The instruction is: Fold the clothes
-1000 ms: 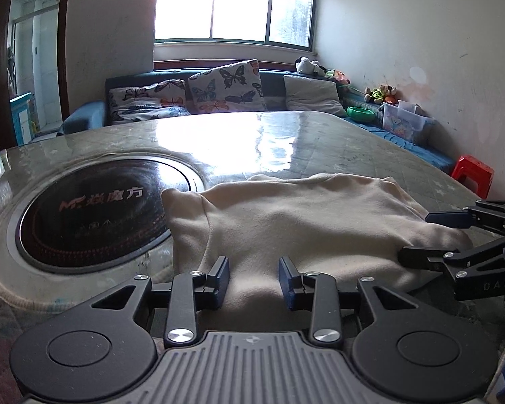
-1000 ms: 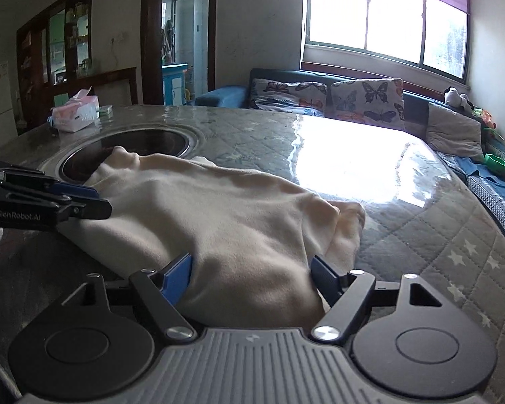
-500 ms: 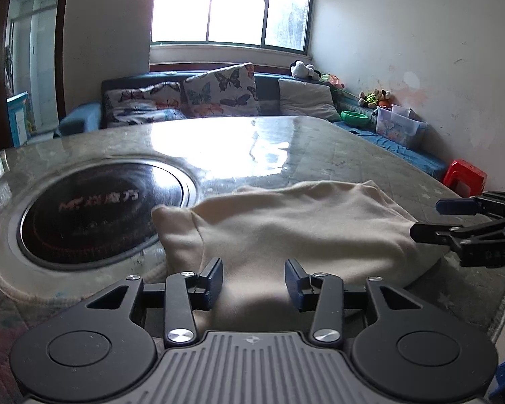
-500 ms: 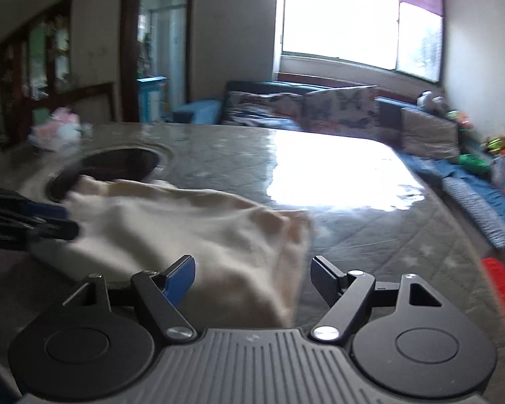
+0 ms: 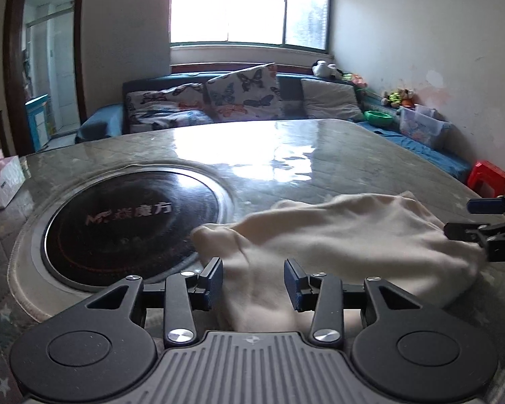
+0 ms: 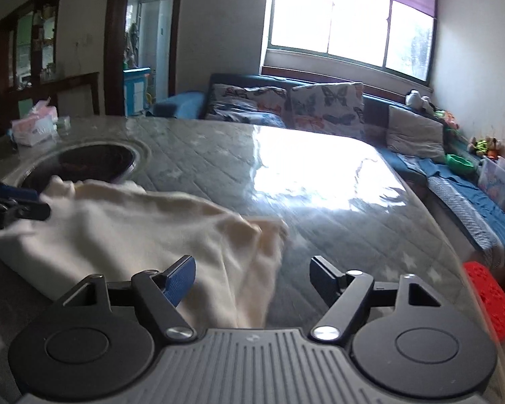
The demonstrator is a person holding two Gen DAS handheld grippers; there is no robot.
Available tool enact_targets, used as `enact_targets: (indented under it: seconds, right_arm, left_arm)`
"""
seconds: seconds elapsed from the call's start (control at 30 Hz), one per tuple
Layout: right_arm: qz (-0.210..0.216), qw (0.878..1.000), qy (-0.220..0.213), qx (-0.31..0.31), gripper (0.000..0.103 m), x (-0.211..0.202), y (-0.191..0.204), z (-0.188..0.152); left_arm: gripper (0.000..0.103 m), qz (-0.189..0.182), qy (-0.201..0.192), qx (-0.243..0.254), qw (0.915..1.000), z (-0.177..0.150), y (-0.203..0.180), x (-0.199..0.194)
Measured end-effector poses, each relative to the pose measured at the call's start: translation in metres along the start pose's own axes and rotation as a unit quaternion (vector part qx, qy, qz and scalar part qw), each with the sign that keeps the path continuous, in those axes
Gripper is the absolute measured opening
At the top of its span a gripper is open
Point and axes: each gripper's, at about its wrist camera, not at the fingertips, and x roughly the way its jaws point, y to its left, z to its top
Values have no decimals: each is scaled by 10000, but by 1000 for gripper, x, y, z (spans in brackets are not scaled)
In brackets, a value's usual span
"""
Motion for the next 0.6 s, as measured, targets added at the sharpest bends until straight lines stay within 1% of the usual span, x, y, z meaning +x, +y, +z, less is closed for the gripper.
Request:
enact_targets:
  seconds: [0.03,0.17,0.2,0.3,0.5,0.6]
  right_arm:
    - [74,10000,-3,7,70,2,2,5]
    - [355,9993,16,-70,59,17,11,18]
    - [420,9991,40,-86,53,21,13,20]
    - [584,9982,123,-86,46,33,19,26]
    - [801,9964,267,27,45,62,24,36]
    - [734,9964,411,73,42,77,21,33]
  left_arm:
    - [39,60,12,-51,10000,1,3,3]
    - [38,227,71,-148,9996,2,11,10]
    - [38,261,87,-161,9995,2,13,11]
    - [38,362,136,-199,9991,1,18,15]
    - [40,459,123,-220,9986,6,21,21]
    - [41,544,149,-183,9982,7,23,26]
